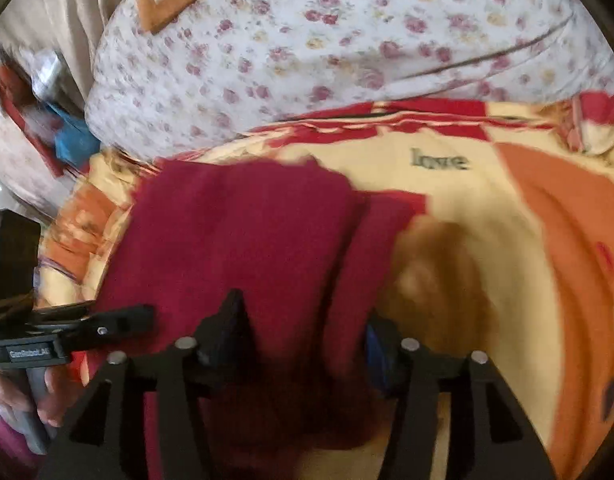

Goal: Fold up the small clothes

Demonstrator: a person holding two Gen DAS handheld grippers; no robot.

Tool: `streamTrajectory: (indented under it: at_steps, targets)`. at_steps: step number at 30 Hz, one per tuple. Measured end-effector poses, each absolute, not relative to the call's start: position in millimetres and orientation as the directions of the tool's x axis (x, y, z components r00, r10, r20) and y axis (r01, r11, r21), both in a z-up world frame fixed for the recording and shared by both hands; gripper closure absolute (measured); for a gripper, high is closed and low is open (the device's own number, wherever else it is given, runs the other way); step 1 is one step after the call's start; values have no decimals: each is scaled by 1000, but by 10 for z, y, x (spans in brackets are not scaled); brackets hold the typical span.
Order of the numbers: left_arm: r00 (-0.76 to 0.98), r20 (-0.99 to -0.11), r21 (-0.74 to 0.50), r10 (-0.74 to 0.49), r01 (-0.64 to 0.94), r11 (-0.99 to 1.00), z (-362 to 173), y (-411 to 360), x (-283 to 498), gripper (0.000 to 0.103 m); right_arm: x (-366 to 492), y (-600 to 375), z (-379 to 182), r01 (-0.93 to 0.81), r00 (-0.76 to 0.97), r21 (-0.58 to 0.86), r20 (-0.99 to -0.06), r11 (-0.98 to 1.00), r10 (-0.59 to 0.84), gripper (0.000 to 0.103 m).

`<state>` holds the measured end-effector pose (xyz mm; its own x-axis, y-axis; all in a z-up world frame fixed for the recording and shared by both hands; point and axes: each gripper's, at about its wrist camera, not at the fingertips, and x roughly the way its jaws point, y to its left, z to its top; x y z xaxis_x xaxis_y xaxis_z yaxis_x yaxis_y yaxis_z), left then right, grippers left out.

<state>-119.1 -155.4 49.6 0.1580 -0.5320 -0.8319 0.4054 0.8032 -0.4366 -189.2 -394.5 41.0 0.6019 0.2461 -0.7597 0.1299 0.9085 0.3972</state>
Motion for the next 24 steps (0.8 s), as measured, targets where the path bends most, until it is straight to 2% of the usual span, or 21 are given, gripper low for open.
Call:
streamTrajectory:
  at_steps: [2, 6, 9, 11, 14, 15, 18, 24]
  targets:
    - [191, -833, -423, -519, 384, 821, 541, -1508, -1188, 43, -2032, -3970, 537, 148, 621, 377, -755, 914, 210, 39]
    - [286, -835, -338, -469, 404, 850, 714, -1545, -1271, 43, -2261, -3912, 918, 108, 658, 312, -734, 944, 167, 40]
    - [342, -834, -280, -433, 414, 866, 792, -1597, -1337, 43, -2374, -3691, 1167, 6, 674, 293, -708, 956, 212, 41]
    - [359, -831, -266, -424, 413, 871, 799, -1554, -1364, 43, -2364, -3483, 1225, -70, 669, 284, -697, 956, 256, 49]
    - [393, -827, -237, -401, 403, 884, 813, -1535, -1414, 43, -2374, -3246, 1146, -134, 638, 246, -720, 960, 274, 61]
    - [403, -826, -226, -394, 404, 886, 818, -1529, -1433, 43, -2381, -3188, 1069, -132, 624, 207, -743, 969, 243, 61]
    - [444, -822, -167, -357, 413, 896, 861, -1527, -1492, 43, -2349, -3127, 762, -80, 570, 83, -813, 993, 114, 71]
    - [490, -797, -153, -353, 402, 903, 938, -1466, -1591, 43, -2481, -3146, 719, -49, 598, 57, -798, 997, 76, 73]
